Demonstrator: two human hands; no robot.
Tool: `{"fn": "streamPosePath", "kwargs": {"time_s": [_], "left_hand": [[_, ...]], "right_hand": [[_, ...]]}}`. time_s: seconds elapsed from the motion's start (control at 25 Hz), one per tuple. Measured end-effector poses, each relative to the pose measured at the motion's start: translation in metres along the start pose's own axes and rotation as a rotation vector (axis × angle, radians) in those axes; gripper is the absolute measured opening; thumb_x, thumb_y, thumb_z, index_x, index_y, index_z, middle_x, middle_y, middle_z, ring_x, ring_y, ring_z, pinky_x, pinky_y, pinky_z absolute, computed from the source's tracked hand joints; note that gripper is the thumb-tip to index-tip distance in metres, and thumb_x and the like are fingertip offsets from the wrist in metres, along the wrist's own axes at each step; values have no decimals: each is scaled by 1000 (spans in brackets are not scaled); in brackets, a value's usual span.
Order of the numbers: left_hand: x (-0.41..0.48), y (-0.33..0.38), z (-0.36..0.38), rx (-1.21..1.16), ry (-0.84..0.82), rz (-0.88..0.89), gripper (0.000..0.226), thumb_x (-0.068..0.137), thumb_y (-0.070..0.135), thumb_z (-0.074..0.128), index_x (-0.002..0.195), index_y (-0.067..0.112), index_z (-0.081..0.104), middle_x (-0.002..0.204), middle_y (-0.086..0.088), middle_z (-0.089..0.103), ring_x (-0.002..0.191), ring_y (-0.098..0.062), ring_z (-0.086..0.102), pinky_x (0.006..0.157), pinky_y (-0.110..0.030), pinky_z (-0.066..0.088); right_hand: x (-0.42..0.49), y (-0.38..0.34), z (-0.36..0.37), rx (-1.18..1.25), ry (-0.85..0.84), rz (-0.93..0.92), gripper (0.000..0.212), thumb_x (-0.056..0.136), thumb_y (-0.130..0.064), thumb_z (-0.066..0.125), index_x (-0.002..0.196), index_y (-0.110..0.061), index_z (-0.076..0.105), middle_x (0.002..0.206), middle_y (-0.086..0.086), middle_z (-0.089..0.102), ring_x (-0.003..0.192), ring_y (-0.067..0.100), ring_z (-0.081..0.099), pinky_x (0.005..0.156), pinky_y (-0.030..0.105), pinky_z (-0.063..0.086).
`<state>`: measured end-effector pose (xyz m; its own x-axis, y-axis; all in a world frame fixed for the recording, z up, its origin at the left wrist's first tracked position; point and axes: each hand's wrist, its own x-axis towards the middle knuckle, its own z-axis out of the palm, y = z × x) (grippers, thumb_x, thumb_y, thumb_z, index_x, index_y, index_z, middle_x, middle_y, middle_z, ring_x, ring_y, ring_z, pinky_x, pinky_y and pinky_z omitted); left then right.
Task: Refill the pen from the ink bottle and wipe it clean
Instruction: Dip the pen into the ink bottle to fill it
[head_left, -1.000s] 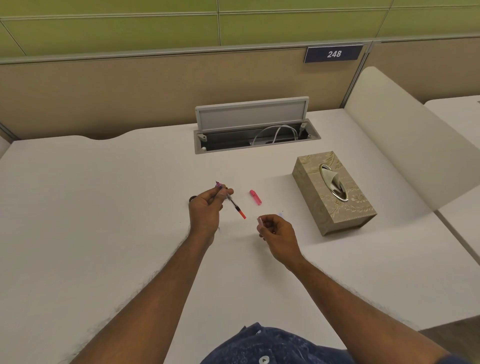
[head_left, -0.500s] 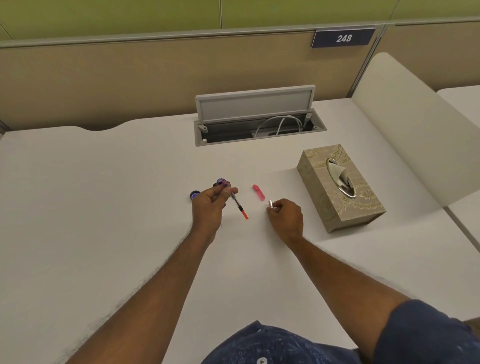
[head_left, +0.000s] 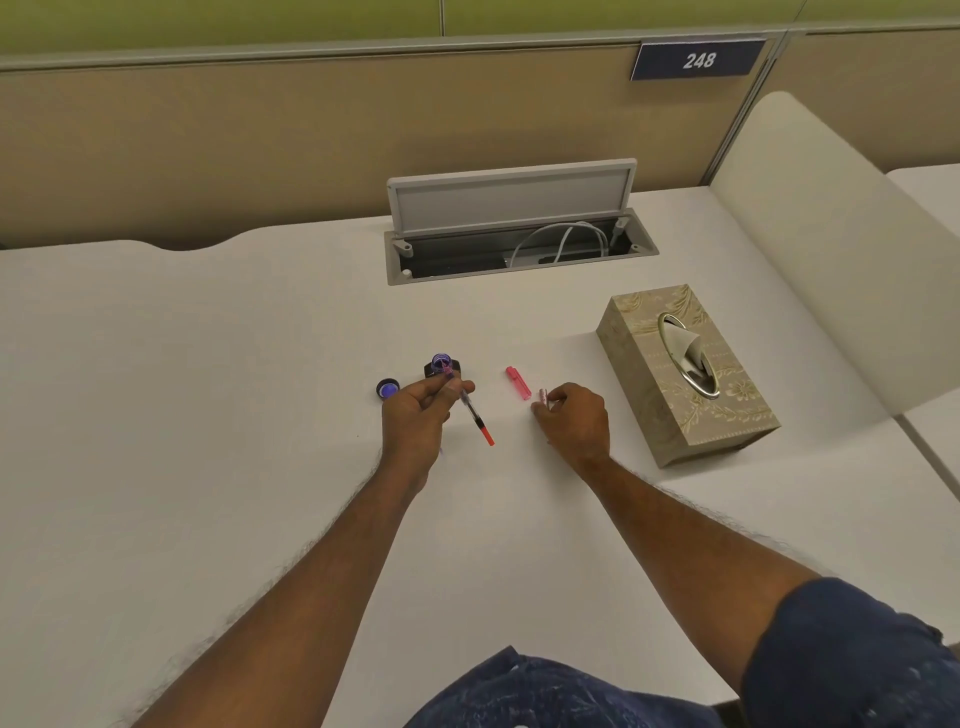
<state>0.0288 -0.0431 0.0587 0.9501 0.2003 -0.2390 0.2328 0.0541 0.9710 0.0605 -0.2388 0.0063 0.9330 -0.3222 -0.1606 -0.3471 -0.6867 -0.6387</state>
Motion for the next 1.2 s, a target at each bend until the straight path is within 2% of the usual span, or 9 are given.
{"fn": "streamPosePath", "kwargs": {"time_s": [0.28, 0.52, 0.6, 0.72, 0.8, 0.88, 1.04, 1.2], "left_hand": [[1, 1, 3, 2, -10, 8, 17, 91, 21, 63, 103, 13, 72, 85, 15, 75, 88, 3, 67, 77, -26, 48], [1, 1, 3, -3, -14, 11, 20, 91, 22, 63, 105, 10, 71, 87, 13, 76, 90, 1, 68, 76, -25, 48], [2, 2, 3, -9, -14, 9, 22, 91, 22, 62, 106, 9, 71, 87, 12, 76, 91, 0, 68, 75, -25, 47], [2, 1, 4, -12, -21, 3, 24, 92, 22, 62, 109, 7, 70, 91, 10, 76, 91, 1, 68, 74, -23, 46], [2, 0, 5, -2, -24, 0, 25, 92, 23, 61, 110, 7, 69, 94, 8, 75, 93, 0, 67, 73, -22, 46], [3, 0, 5, 7, -23, -1, 26, 92, 25, 61, 111, 8, 69, 96, 7, 75, 95, -1, 68, 74, -22, 47], [4, 0, 5, 0, -14, -12, 26, 93, 26, 60, 110, 9, 70, 97, 9, 75, 95, -1, 67, 75, -21, 48], [4, 0, 3, -16, 4, -20, 26, 93, 26, 59, 111, 10, 69, 98, 8, 75, 97, -3, 67, 76, -23, 48]], "right_hand": [[2, 2, 1, 15, 4, 0, 29, 81, -34, 72, 98, -10, 69, 92, 6, 71, 81, 21, 67, 77, 28, 51], [3, 9, 1, 9, 19, -2, 41, 79, -45, 72, 104, -13, 67, 86, 3, 72, 77, 19, 69, 82, 35, 57], [0, 9, -2, 11, 68, -58, 40, 80, -46, 70, 103, -14, 67, 81, 1, 71, 77, 16, 68, 78, 32, 55], [-9, -6, -11, 90, 88, -228, 26, 84, -32, 71, 101, -12, 69, 83, -2, 67, 72, 8, 59, 70, 21, 46], [-20, -21, -17, 208, 31, -335, 16, 86, -26, 70, 95, -12, 70, 79, -6, 65, 66, 3, 55, 66, 15, 43], [-34, -34, -18, 339, -118, -367, 13, 89, -23, 66, 93, -11, 71, 77, -5, 67, 66, 2, 58, 66, 11, 45], [-56, -39, -10, 462, -462, -253, 21, 94, -27, 59, 97, -10, 70, 83, 3, 72, 65, 8, 62, 62, 17, 49], [-66, -38, -3, 668, -510, -74, 20, 94, -22, 61, 99, -5, 71, 82, 6, 73, 63, 18, 62, 61, 27, 52]]}}
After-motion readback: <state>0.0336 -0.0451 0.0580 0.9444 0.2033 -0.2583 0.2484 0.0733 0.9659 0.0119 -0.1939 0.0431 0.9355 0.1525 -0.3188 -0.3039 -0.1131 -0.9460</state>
